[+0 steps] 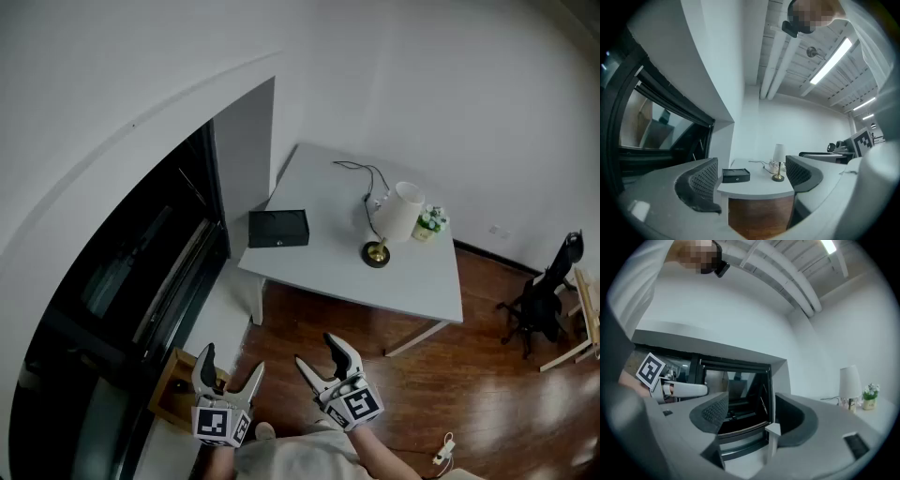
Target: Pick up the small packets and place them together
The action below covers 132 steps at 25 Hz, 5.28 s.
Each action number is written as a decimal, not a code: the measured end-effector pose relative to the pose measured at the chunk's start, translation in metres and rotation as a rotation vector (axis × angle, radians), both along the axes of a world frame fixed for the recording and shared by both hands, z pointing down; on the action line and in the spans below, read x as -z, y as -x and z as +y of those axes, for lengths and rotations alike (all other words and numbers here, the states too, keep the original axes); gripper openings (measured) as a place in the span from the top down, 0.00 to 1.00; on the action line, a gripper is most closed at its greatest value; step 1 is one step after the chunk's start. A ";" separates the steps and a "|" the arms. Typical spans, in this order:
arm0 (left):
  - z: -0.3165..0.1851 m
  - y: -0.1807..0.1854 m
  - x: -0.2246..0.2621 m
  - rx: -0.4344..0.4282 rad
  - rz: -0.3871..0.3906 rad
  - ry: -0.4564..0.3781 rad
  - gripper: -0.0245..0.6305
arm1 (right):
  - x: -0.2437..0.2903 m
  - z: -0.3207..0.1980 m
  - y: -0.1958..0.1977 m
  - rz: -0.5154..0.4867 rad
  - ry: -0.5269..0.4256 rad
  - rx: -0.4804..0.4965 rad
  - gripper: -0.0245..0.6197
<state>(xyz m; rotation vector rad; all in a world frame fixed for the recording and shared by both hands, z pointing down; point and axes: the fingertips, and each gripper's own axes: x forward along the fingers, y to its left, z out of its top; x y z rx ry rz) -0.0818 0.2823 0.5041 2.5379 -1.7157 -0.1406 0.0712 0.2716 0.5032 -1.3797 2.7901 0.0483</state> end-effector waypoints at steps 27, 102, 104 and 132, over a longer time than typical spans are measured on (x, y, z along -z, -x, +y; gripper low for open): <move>-0.278 0.000 -0.002 0.038 -0.034 -0.018 0.32 | -0.020 -0.274 -0.002 0.035 0.043 0.087 0.49; -0.427 0.010 -0.036 -0.035 -0.048 0.096 0.33 | -0.332 -0.359 0.040 0.178 1.193 0.068 0.86; -0.427 0.011 -0.036 -0.037 -0.045 0.093 0.33 | -0.330 -0.357 0.037 0.215 1.176 0.064 0.86; -0.441 0.024 -0.027 0.025 -0.085 0.082 0.17 | -0.019 -0.437 0.001 0.024 0.037 -0.014 0.32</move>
